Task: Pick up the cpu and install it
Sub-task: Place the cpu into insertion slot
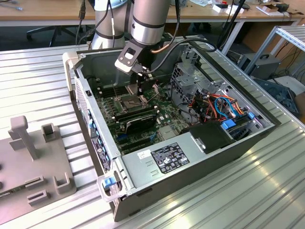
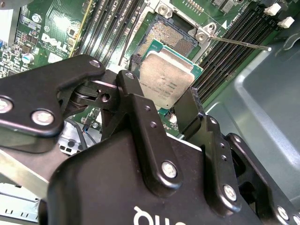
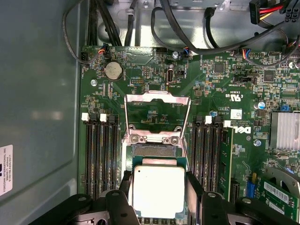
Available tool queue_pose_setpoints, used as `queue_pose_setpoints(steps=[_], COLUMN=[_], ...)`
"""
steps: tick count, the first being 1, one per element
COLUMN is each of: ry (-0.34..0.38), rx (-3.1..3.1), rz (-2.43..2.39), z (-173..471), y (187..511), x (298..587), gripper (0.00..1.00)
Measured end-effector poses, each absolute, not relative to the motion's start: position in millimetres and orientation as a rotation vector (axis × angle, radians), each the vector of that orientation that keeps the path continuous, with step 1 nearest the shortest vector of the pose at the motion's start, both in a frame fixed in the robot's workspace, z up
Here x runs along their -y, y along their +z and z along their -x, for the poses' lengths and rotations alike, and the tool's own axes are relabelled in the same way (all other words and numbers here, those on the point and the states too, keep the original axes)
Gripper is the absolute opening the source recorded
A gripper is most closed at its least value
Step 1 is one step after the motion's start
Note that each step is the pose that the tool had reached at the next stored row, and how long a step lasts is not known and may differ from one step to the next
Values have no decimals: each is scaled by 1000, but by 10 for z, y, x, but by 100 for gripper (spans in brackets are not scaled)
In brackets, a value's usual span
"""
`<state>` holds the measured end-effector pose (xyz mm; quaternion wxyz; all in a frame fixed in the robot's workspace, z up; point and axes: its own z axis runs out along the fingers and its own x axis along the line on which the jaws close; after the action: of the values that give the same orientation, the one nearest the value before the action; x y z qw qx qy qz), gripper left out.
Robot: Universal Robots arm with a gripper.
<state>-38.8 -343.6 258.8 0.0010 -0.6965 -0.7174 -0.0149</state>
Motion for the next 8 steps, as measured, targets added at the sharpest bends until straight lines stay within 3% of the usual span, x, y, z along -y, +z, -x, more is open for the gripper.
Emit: queue_pose_setpoints(steps=[8], ry=[-47], rx=[2252], rz=[2187], z=[391], y=[2483], x=[3436], gripper=[55])
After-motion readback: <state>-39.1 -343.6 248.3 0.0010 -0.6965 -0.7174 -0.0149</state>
